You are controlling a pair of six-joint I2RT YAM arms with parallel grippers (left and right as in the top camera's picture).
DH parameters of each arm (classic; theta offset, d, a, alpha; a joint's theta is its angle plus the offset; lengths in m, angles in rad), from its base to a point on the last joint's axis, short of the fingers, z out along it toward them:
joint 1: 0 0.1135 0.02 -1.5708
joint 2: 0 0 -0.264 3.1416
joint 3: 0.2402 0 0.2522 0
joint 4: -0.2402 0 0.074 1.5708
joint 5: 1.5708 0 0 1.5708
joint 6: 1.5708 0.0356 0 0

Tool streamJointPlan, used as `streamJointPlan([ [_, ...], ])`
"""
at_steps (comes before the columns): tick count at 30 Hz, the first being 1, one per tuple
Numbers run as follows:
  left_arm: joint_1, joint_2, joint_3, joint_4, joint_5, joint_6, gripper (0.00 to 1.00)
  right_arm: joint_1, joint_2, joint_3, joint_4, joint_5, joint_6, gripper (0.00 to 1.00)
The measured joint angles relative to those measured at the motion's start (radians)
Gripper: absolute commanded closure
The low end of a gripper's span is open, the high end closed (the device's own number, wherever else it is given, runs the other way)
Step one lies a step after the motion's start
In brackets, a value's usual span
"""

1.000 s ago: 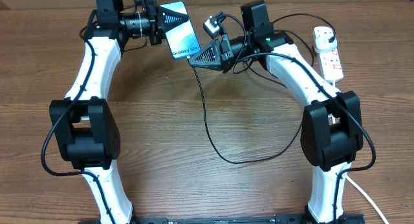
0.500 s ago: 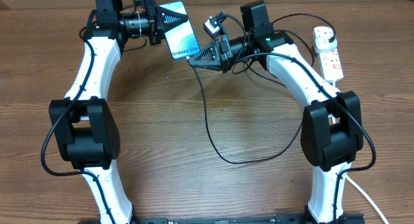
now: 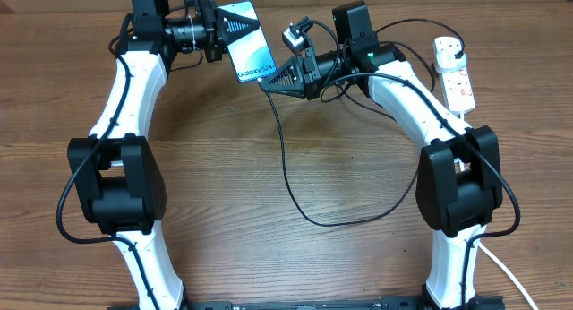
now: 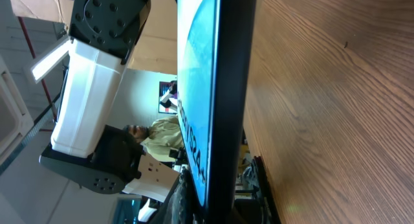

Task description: Plug charger to phone and switch on socket

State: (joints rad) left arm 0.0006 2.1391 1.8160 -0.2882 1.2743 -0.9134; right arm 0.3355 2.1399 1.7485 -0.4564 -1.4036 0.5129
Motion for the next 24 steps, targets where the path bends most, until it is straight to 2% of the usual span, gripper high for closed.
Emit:
streamJointPlan([
  [10, 0.001, 0.000, 0.000, 0.005, -0.029, 0.000, 0.95, 0.000, 0.000, 0.000, 0.064, 0.029, 0.092, 0.96],
  [24, 0.002, 0.000, 0.000, 0.014, 0.002, 0.012, 0.96, 0.000, 0.000, 0.000, 0.102, 0.039, 0.133, 0.96],
])
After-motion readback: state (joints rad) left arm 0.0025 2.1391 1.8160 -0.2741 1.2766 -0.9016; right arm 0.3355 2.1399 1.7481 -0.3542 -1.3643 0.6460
